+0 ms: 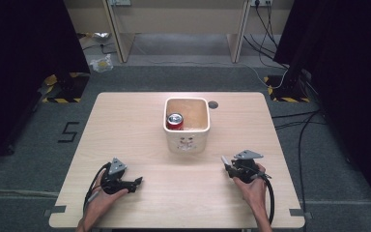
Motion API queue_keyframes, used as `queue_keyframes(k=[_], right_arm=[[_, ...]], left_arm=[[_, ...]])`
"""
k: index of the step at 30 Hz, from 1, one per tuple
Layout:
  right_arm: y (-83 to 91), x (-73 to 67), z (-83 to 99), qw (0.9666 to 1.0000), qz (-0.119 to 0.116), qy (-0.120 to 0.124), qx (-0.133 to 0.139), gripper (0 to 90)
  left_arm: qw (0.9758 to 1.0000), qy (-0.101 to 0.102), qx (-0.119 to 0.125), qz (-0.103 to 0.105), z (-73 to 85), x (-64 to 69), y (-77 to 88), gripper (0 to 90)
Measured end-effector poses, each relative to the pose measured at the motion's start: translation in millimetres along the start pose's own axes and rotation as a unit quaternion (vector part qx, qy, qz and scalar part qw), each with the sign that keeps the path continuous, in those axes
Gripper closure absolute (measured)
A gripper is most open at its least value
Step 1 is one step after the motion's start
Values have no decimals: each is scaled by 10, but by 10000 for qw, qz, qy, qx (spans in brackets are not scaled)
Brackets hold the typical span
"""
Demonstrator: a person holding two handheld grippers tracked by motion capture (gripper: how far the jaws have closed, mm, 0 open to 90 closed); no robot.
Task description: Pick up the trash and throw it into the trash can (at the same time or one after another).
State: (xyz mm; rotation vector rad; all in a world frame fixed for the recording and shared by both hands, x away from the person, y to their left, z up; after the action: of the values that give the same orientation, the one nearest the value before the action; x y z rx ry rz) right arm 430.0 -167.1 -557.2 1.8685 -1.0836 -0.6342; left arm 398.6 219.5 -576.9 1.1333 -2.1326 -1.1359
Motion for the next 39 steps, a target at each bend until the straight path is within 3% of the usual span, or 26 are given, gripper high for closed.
queue_keyframes(k=[7, 18, 23, 27, 33, 39], right_arm=[[288, -9, 227, 10000, 15, 34, -60, 575], [250, -43, 517, 9997, -101, -21, -200, 645], [249, -48, 533, 9997, -110, -46, -193, 678], [250, -55, 540, 9998, -111, 14, -168, 780], [244, -61, 519, 9998, -72, 54, -194, 794], [384, 0, 331, 9999, -17, 44, 154, 795]], left_arm=[[10000, -6, -11, 0, 2, 0, 1, 144], [10000, -3, -3, -1, 0, 0, 0, 144], [10000, -5, -11, 1, 1, 0, 1, 144], [10000, -5, -9, 0, 1, 0, 1, 144], [10000, -3, -4, -1, 0, 0, 0, 144], [10000, -5, -11, 0, 1, 0, 1, 144]])
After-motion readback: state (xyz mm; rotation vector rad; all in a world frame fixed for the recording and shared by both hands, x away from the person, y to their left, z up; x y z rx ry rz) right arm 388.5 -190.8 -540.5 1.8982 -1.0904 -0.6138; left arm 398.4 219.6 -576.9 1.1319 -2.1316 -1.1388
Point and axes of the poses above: each handheld gripper's, and its own axes: y roughly backward along the jaws, z roughly out of its underside, x roughly to its right, the point moved 8 cm from there along -y, roughly forward along the jaws, and after that the axes turned 15 degrees about -x, right-handed, at the moved point
